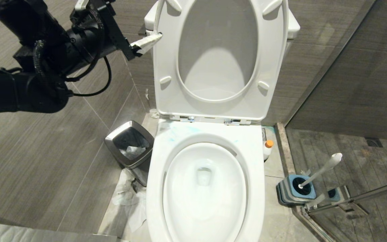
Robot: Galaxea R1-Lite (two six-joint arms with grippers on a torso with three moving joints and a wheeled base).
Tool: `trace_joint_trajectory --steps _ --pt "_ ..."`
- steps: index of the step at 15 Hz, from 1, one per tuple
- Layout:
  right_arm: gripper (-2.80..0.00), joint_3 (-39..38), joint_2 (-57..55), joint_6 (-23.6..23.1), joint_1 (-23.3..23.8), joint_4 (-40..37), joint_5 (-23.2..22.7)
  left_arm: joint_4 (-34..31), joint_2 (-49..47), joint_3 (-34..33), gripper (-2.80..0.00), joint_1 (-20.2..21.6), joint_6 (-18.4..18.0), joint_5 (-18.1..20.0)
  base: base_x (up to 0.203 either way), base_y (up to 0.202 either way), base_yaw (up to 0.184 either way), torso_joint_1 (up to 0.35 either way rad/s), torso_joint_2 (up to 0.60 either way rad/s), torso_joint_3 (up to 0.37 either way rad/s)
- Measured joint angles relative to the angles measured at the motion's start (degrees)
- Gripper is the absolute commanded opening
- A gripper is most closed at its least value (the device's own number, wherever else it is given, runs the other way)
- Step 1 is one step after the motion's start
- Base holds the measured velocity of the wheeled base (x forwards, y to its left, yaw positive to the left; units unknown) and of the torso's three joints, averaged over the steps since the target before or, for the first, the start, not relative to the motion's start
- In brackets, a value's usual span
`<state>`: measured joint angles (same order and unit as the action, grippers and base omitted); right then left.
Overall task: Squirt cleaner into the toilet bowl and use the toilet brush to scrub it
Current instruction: Use the left hand to lift the toilet lid slightly, then pour in the cleaning agent
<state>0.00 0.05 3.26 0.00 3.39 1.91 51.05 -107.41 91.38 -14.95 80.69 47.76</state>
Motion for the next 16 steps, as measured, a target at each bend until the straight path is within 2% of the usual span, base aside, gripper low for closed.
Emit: trace_joint_trajectory --steps 3,5,6,8,10,11,12,13,14,15,16 --pt "-2.80 0.00 0.00 -0.01 0.00 0.00 0.02 -16.33 6.40 1.11 0.00 -1.30 -1.38 1.00 0.000 0.000 0.000 0.000 0.00 0.000" --pt "-2.80 0.00 0.00 -0.02 0.00 -0.01 0.01 -31.45 9.12 4.86 0.00 -1.49 -6.57 1.35 0.000 0.000 0.000 0.000 0.00 0.000" --pt "-2.80 0.00 0.00 -0.04 0.00 -0.01 -0.01 -40.52 10.11 7.29 0.00 -1.53 -11.51 1.00 0.000 0.000 0.000 0.000 0.00 0.000" --pt "-2.80 0.00 0.00 -0.04 0.00 0.00 0.02 -57.98 11.41 11.54 0.00 -1.64 -26.70 -2.83 0.000 0.000 0.000 0.000 0.00 0.000" --pt "-2.80 0.00 0.00 -0.02 0.00 0.02 0.02 -71.66 12.17 14.32 0.00 -1.73 -46.33 -11.42 0.000 0.000 0.000 0.000 0.00 0.000" --pt "-2.80 0.00 0.00 -0.02 0.00 0.00 0.02 -75.19 12.52 15.75 0.00 -1.80 -56.01 -16.51 0.000 0.000 0.000 0.000 0.00 0.000" --pt "-2.80 0.00 0.00 -0.02 0.00 0.00 0.00 -75.86 13.06 17.21 0.00 -1.91 -64.99 -22.09 0.000 0.000 0.000 0.000 0.00 0.000" --pt "-2.80 0.00 0.00 -0.03 0.00 0.00 -0.01 -73.92 13.85 18.16 0.00 -2.29 -72.23 -27.60 0.000 0.000 0.000 0.000 0.00 0.000" --pt "-2.80 0.00 0.00 -0.04 0.00 0.00 0.02 -71.37 14.89 18.64 0.00 -2.89 -77.28 -32.38 0.000 0.000 0.000 0.000 0.00 0.000" --pt "-2.80 0.00 0.00 -0.04 0.00 0.00 -0.01 -70.05 16.21 18.85 0.00 -3.37 -80.67 -36.38 0.000 0.000 0.000 0.000 0.00 0.000" --pt "-2.80 0.00 0.00 -0.04 0.00 0.01 -0.02 -70.04 17.73 18.89 0.00 -3.57 -81.95 -38.88 0.000 0.000 0.000 0.000 0.00 0.000"
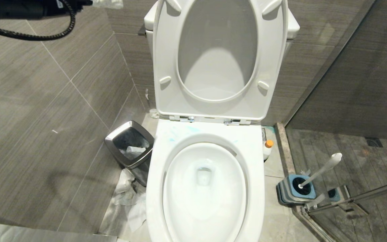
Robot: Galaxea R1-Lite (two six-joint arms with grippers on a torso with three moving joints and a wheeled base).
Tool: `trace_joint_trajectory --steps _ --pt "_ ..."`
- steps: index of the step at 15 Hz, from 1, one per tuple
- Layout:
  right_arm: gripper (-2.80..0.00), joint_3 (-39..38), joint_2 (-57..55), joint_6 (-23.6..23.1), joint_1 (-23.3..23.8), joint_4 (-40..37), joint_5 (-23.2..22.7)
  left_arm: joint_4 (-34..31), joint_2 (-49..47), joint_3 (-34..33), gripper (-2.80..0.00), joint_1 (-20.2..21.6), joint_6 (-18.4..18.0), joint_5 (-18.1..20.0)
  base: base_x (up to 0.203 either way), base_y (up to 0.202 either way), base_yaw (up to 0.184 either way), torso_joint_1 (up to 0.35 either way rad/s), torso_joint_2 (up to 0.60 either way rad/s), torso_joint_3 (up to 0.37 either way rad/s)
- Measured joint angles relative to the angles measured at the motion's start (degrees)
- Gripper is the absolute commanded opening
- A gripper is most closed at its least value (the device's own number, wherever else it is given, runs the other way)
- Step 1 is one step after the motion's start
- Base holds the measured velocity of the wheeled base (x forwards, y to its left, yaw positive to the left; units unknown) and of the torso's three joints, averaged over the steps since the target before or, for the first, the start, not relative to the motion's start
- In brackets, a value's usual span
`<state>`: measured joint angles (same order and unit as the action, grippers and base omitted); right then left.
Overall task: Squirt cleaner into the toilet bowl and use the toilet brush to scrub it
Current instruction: Pour in the cleaning agent
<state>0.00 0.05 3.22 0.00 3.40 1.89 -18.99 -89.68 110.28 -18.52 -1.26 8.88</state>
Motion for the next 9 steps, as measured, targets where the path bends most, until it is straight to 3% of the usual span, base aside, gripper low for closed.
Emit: trace_joint_trajectory --steps 1,2,3,9 --pt "-2.80 0.00 0.00 0.02 0.00 0.01 0.02 -0.20 1.60 -0.22 0.00 -0.05 -0.23 -1.19 0.000 0.000 0.000 0.000 0.00 0.000" --pt "-2.80 0.00 0.00 0.00 0.00 -0.01 0.01 -0.53 3.49 -1.13 -0.54 -0.02 -0.30 -2.08 0.000 0.000 0.000 0.000 0.00 0.000" --pt "-2.80 0.00 0.00 0.00 0.00 0.01 0.05 -0.78 5.48 -2.81 -2.80 0.09 -0.17 -2.80 0.000 0.000 0.000 0.000 0.00 0.000" --pt "-2.80 0.00 0.00 0.00 0.00 -0.02 0.02 -0.52 15.15 -9.14 -2.80 0.80 -0.04 -3.74 0.000 0.000 0.000 0.000 0.00 0.000"
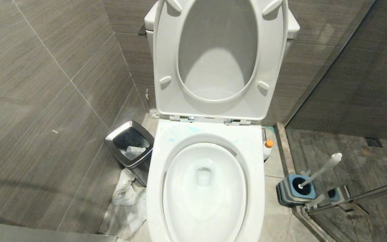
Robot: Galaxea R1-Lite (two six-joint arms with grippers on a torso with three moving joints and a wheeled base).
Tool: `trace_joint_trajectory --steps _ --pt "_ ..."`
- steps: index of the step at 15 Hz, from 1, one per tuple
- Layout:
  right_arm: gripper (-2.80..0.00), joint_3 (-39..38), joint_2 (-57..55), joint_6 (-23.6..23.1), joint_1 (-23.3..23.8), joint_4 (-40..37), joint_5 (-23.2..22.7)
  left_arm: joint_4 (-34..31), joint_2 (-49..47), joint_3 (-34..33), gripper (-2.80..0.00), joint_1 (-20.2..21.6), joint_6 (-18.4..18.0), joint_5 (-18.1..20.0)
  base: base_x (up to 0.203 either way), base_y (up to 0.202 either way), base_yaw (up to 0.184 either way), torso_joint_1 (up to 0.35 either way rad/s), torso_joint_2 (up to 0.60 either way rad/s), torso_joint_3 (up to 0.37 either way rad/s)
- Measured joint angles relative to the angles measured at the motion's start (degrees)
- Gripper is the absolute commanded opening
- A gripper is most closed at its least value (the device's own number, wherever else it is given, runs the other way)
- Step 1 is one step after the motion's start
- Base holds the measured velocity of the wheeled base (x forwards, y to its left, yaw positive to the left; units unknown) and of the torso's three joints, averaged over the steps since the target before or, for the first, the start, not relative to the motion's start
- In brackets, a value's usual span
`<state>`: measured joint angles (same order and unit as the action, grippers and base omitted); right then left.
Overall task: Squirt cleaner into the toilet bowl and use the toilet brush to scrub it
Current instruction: Pour in the cleaning agent
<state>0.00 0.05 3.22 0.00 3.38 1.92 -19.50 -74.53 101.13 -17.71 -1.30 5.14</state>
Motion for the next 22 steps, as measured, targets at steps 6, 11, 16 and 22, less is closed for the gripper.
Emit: trace_joint_trajectory --steps 6,11,16,22 --pt "-2.80 0.00 0.00 0.02 0.00 0.01 -0.03 0.02 8.01 0.00 -2.80 0.02 -0.27 -2.50 0.000 0.000 0.000 0.000 0.00 0.000" --pt "-2.80 0.00 0.00 0.02 0.00 0.01 -0.01 -1.94 17.08 -3.76 -2.80 0.82 -0.73 0.92 0.000 0.000 0.000 0.000 0.00 0.000" --pt "-2.80 0.00 0.00 0.00 0.00 0.00 0.01 -6.23 27.59 -11.19 -2.80 3.39 -0.49 3.25 0.000 0.000 0.000 0.000 0.00 0.000" --pt "-2.80 0.00 0.00 0.00 0.00 0.01 0.01 -6.23 40.95 -24.21 -2.80 14.47 3.37 14.01 0.000 0.000 0.000 0.000 0.00 0.000"
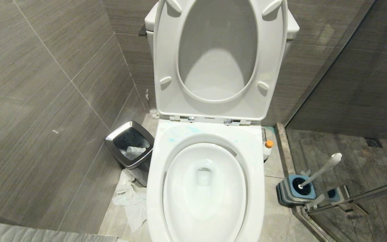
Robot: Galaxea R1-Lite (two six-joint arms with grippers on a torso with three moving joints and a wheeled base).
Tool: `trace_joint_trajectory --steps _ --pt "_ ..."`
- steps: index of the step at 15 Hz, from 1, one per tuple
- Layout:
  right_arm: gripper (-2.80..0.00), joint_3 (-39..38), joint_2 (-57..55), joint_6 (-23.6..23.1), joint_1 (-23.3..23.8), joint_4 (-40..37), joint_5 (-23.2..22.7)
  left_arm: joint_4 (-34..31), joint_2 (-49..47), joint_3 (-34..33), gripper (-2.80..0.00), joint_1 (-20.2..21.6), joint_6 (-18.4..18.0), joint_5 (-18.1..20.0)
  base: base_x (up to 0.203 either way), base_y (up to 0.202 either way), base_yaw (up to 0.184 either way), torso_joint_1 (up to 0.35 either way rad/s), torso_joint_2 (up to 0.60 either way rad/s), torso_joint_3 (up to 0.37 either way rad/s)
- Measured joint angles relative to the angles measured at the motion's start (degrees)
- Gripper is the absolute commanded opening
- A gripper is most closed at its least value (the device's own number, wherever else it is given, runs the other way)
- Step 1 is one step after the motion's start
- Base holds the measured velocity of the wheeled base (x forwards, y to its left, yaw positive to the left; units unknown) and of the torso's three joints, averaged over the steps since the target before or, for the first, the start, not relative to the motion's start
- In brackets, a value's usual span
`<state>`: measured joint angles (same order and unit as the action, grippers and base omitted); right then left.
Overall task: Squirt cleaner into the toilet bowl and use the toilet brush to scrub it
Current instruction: Pour in the cleaning agent
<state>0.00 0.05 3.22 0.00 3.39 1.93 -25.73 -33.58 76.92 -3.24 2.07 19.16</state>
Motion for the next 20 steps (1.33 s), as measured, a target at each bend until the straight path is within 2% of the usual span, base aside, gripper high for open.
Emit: trace_joint_trajectory --steps 1,3,15,20 --pt "-2.80 0.00 0.00 0.03 0.00 -0.01 0.00 0.00 2.86 -2.86 -2.80 1.42 0.47 2.20 0.000 0.000 0.000 0.000 0.00 0.000" --pt "-2.80 0.00 0.00 0.00 0.00 0.00 0.00 0.11 7.78 -7.16 -2.80 2.78 0.87 4.06 0.000 0.000 0.000 0.000 0.00 0.000" --pt "-2.80 0.00 0.00 0.00 0.00 0.02 0.00 0.36 30.76 -25.43 -2.80 3.54 0.74 4.01 0.000 0.000 0.000 0.000 0.00 0.000" --pt "-2.80 0.00 0.00 0.00 0.00 -0.01 -0.03 0.54 33.39 -27.96 -2.80 3.51 0.52 3.91 0.000 0.000 0.000 0.000 0.00 0.000"
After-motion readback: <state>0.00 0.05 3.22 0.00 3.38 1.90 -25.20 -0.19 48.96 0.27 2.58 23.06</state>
